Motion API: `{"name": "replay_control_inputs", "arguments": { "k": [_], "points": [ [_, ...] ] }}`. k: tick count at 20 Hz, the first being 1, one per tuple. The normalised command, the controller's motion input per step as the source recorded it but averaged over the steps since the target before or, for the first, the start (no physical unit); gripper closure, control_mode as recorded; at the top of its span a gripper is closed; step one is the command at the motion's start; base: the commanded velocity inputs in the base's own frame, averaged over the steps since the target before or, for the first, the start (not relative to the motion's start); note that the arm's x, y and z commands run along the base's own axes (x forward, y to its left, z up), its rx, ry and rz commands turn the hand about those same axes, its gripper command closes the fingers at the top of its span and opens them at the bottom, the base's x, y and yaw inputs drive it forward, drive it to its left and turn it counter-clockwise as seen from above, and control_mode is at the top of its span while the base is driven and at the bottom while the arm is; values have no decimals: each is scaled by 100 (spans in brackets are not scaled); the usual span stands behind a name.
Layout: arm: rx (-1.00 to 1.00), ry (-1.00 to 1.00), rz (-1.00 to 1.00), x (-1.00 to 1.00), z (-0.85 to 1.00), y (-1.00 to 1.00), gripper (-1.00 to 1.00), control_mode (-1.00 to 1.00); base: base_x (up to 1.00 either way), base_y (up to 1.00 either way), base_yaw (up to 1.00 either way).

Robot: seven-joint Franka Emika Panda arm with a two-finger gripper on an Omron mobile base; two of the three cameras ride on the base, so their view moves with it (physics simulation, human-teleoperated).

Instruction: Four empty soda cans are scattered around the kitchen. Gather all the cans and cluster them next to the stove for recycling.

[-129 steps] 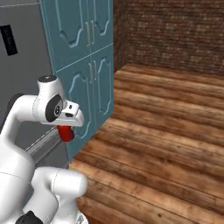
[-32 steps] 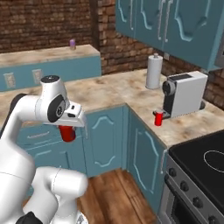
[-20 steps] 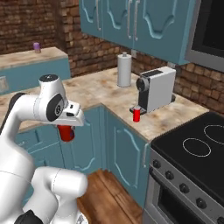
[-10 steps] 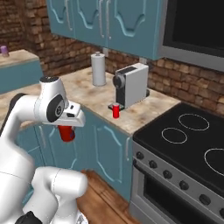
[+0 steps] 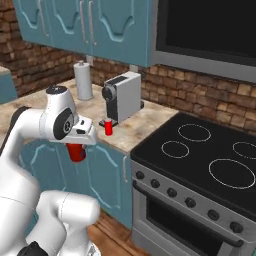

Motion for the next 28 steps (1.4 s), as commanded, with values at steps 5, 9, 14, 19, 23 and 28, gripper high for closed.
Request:
{"name": "replay_control_inputs", "arguments": {
  "k": [5, 9, 14, 19, 23, 28],
  "points": [
    [0, 0, 0, 0, 0, 0, 100, 100, 55, 0, -26],
    [0, 0, 0, 0, 0, 0, 100, 100, 51, 1, -24],
    [0, 0, 0, 0, 0, 0, 100, 100, 43, 11, -22],
    [0, 0, 0, 0, 0, 0, 100, 100, 36, 19, -20],
    [0, 0, 0, 0, 0, 0, 100, 100, 24, 17, -14],
    [0, 0, 0, 0, 0, 0, 100, 100, 13, 10, -5]
  ]
}}
